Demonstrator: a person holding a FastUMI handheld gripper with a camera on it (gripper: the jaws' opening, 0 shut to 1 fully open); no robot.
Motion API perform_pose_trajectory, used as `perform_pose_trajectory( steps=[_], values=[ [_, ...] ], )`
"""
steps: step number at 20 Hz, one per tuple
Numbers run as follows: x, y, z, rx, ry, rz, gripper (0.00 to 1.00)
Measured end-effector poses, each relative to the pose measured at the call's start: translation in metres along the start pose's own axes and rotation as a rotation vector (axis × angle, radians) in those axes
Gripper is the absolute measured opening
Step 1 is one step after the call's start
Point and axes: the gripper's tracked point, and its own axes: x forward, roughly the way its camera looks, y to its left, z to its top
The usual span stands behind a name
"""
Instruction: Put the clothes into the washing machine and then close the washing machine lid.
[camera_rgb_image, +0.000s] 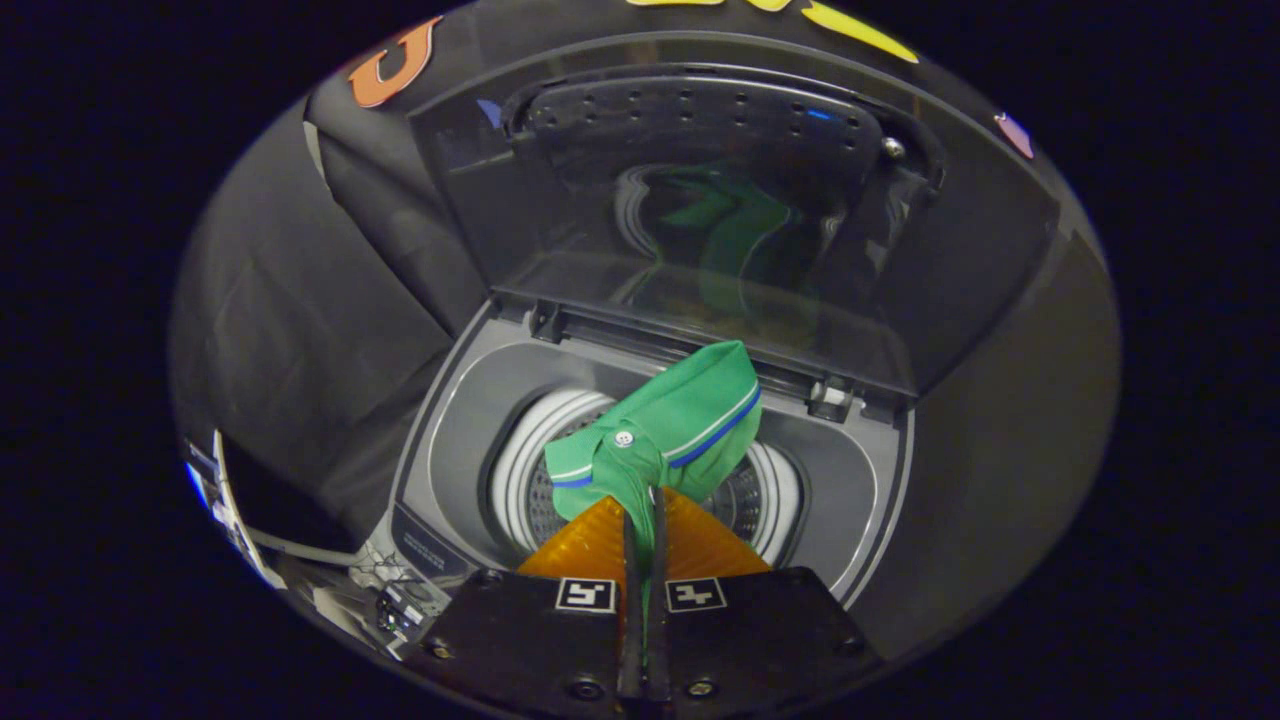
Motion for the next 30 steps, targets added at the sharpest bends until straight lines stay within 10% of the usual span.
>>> perform_pose_trajectory(
  steps=[9,12,30],
  values=[
    [0.0,-0.01,-0.001,0.04,-0.033,-0.045,0.27],
    [-0.004,-0.016,0.0,0.055,-0.063,-0.082,0.81],
    [-0.122,-0.015,0.063,-0.109,-0.434,-0.158,0.8]
  ],
)
